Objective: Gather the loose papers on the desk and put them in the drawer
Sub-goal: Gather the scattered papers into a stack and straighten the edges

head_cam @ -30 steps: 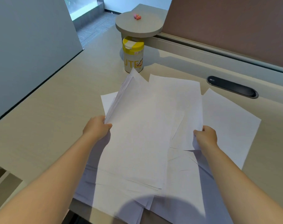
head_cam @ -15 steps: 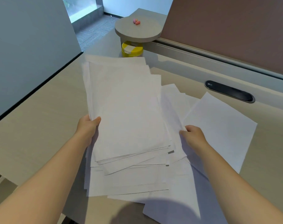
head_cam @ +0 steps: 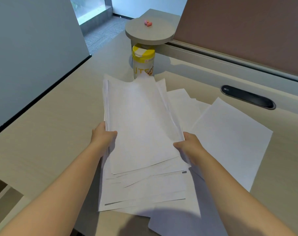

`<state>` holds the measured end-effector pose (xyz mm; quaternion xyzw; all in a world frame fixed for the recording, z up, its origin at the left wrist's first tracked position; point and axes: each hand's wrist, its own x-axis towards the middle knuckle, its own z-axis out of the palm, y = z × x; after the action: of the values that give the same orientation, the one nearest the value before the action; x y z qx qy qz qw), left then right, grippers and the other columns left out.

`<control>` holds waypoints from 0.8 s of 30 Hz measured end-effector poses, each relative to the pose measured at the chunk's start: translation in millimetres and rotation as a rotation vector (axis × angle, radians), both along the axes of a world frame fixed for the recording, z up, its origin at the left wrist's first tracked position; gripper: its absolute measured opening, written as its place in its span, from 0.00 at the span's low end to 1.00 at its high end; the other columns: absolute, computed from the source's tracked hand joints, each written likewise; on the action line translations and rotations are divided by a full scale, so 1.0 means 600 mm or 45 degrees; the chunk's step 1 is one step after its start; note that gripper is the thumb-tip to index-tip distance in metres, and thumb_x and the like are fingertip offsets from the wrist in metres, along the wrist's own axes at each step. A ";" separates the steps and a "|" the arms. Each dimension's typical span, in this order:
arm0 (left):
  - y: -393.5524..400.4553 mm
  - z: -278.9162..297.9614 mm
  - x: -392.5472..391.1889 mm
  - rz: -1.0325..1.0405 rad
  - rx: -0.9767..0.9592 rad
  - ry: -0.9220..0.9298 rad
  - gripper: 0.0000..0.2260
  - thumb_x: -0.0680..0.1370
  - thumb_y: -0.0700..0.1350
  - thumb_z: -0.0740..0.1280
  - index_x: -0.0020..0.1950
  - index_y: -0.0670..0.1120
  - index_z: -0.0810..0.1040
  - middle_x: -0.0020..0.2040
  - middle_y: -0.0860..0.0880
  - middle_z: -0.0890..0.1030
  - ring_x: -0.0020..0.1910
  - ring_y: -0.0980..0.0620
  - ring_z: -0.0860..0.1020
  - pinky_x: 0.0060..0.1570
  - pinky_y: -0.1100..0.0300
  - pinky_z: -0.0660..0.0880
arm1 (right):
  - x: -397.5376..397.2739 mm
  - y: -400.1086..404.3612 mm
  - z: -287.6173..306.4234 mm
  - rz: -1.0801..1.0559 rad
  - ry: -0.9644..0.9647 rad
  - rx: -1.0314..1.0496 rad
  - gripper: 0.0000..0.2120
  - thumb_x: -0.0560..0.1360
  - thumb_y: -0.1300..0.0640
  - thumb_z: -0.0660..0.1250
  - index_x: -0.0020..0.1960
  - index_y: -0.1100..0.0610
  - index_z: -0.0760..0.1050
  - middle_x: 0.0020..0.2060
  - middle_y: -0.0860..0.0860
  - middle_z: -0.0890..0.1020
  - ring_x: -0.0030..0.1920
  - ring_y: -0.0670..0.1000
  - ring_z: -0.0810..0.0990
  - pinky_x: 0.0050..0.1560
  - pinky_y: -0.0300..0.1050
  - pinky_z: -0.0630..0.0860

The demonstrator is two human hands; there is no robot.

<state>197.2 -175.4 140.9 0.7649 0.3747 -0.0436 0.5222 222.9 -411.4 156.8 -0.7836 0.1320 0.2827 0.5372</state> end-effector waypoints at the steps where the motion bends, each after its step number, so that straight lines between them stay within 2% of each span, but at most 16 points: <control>1: 0.001 0.002 -0.003 0.004 -0.038 -0.058 0.09 0.73 0.33 0.63 0.52 0.42 0.71 0.54 0.41 0.76 0.49 0.45 0.74 0.48 0.55 0.70 | -0.002 -0.001 0.000 -0.004 -0.043 -0.017 0.11 0.71 0.74 0.59 0.49 0.63 0.73 0.43 0.57 0.74 0.40 0.52 0.72 0.34 0.36 0.66; 3: -0.006 0.005 -0.012 -0.013 -0.018 -0.141 0.11 0.73 0.34 0.63 0.53 0.44 0.70 0.46 0.47 0.76 0.49 0.45 0.74 0.48 0.55 0.70 | -0.006 -0.009 0.005 -0.038 -0.082 0.025 0.13 0.71 0.74 0.59 0.50 0.61 0.73 0.42 0.56 0.75 0.43 0.53 0.71 0.36 0.37 0.67; 6: -0.025 0.006 -0.018 -0.051 -0.003 -0.231 0.21 0.73 0.34 0.65 0.64 0.42 0.65 0.53 0.48 0.74 0.51 0.46 0.73 0.50 0.55 0.70 | -0.014 -0.039 0.016 -0.116 -0.071 0.160 0.17 0.71 0.76 0.58 0.54 0.60 0.72 0.36 0.51 0.75 0.37 0.50 0.72 0.29 0.29 0.72; 8: -0.044 0.009 -0.013 0.004 -0.222 -0.313 0.28 0.73 0.31 0.64 0.70 0.42 0.58 0.57 0.46 0.73 0.53 0.46 0.74 0.51 0.56 0.73 | -0.021 -0.068 0.023 -0.154 -0.028 0.259 0.18 0.72 0.77 0.57 0.55 0.60 0.71 0.36 0.50 0.74 0.35 0.47 0.71 0.21 0.26 0.69; 9: -0.056 0.013 -0.009 0.037 -0.402 -0.347 0.28 0.74 0.28 0.62 0.71 0.40 0.58 0.57 0.45 0.73 0.52 0.46 0.75 0.48 0.59 0.75 | -0.025 -0.084 0.026 -0.172 -0.012 0.293 0.18 0.72 0.77 0.56 0.54 0.60 0.71 0.37 0.50 0.75 0.35 0.47 0.72 0.21 0.25 0.69; 10: -0.070 0.014 -0.005 0.035 -0.541 -0.370 0.24 0.74 0.27 0.60 0.69 0.39 0.62 0.56 0.44 0.75 0.49 0.47 0.76 0.43 0.65 0.77 | -0.030 -0.099 0.028 -0.173 -0.014 0.293 0.17 0.71 0.78 0.56 0.53 0.60 0.71 0.37 0.50 0.75 0.36 0.47 0.73 0.23 0.25 0.71; 11: -0.084 0.013 0.000 -0.010 -0.567 -0.350 0.19 0.74 0.26 0.59 0.64 0.38 0.67 0.52 0.45 0.77 0.46 0.49 0.76 0.37 0.71 0.77 | -0.036 -0.114 0.027 -0.192 -0.023 0.285 0.16 0.71 0.78 0.56 0.49 0.61 0.72 0.38 0.51 0.76 0.37 0.48 0.74 0.26 0.25 0.73; 12: -0.100 0.015 0.004 -0.085 -0.480 -0.299 0.14 0.75 0.27 0.58 0.58 0.39 0.71 0.45 0.46 0.78 0.42 0.51 0.76 0.32 0.75 0.75 | -0.041 -0.127 0.025 -0.220 -0.032 0.279 0.14 0.71 0.77 0.57 0.45 0.61 0.73 0.38 0.53 0.76 0.38 0.50 0.74 0.29 0.28 0.74; 13: -0.114 0.015 0.010 -0.138 -0.359 -0.268 0.11 0.75 0.28 0.59 0.53 0.41 0.72 0.40 0.49 0.77 0.39 0.52 0.75 0.29 0.75 0.74 | -0.046 -0.138 0.021 -0.271 -0.038 0.261 0.12 0.71 0.76 0.58 0.42 0.61 0.73 0.38 0.54 0.75 0.38 0.54 0.74 0.32 0.35 0.74; 14: -0.126 0.013 0.016 -0.159 -0.239 -0.264 0.09 0.75 0.30 0.60 0.50 0.42 0.72 0.37 0.51 0.75 0.39 0.50 0.75 0.30 0.72 0.74 | -0.050 -0.150 0.014 -0.316 -0.075 0.184 0.08 0.71 0.73 0.60 0.42 0.61 0.73 0.39 0.56 0.74 0.41 0.54 0.73 0.36 0.41 0.72; 15: -0.137 0.011 0.023 -0.165 -0.162 -0.270 0.08 0.75 0.31 0.61 0.48 0.42 0.72 0.35 0.51 0.74 0.40 0.47 0.74 0.32 0.67 0.72 | -0.052 -0.163 0.005 -0.353 -0.139 0.013 0.06 0.72 0.68 0.62 0.47 0.61 0.74 0.42 0.57 0.74 0.44 0.55 0.73 0.41 0.44 0.71; 16: -0.145 0.008 0.030 -0.179 -0.110 -0.271 0.08 0.75 0.32 0.61 0.49 0.42 0.73 0.35 0.50 0.74 0.43 0.47 0.73 0.34 0.63 0.70 | -0.054 -0.179 -0.005 -0.363 -0.212 -0.236 0.10 0.74 0.63 0.63 0.55 0.60 0.74 0.50 0.57 0.76 0.51 0.56 0.74 0.49 0.47 0.71; 17: -0.152 0.006 0.036 -0.198 -0.066 -0.256 0.08 0.75 0.32 0.60 0.51 0.41 0.74 0.38 0.48 0.75 0.45 0.48 0.73 0.36 0.60 0.69 | -0.056 -0.195 -0.014 -0.336 -0.250 -0.526 0.18 0.75 0.57 0.62 0.64 0.60 0.69 0.61 0.58 0.74 0.61 0.57 0.72 0.59 0.51 0.71; 19: -0.161 0.002 0.041 -0.203 -0.014 -0.233 0.11 0.76 0.33 0.60 0.58 0.37 0.74 0.45 0.45 0.75 0.47 0.48 0.72 0.45 0.59 0.67 | -0.068 -0.222 -0.028 -0.191 -0.203 -0.959 0.30 0.77 0.49 0.58 0.73 0.59 0.54 0.74 0.58 0.58 0.74 0.58 0.56 0.72 0.55 0.58; 21: -0.161 -0.005 0.042 -0.184 -0.004 -0.236 0.12 0.76 0.34 0.60 0.59 0.33 0.73 0.48 0.44 0.74 0.48 0.49 0.72 0.48 0.59 0.66 | -0.081 -0.240 -0.046 -0.035 -0.061 -1.099 0.33 0.78 0.44 0.52 0.75 0.57 0.43 0.77 0.57 0.45 0.76 0.57 0.44 0.75 0.57 0.46; 24: -0.150 -0.015 0.043 -0.119 0.021 -0.222 0.13 0.77 0.36 0.59 0.60 0.33 0.73 0.49 0.45 0.74 0.50 0.50 0.71 0.49 0.60 0.65 | -0.090 -0.241 -0.067 0.199 -0.045 -1.155 0.32 0.78 0.42 0.47 0.75 0.53 0.37 0.76 0.52 0.38 0.76 0.56 0.38 0.74 0.59 0.38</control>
<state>223.2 -265.5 132.0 0.7867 0.2922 0.0018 0.5439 169.1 -555.8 116.7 -0.9518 0.1738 0.2226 0.1194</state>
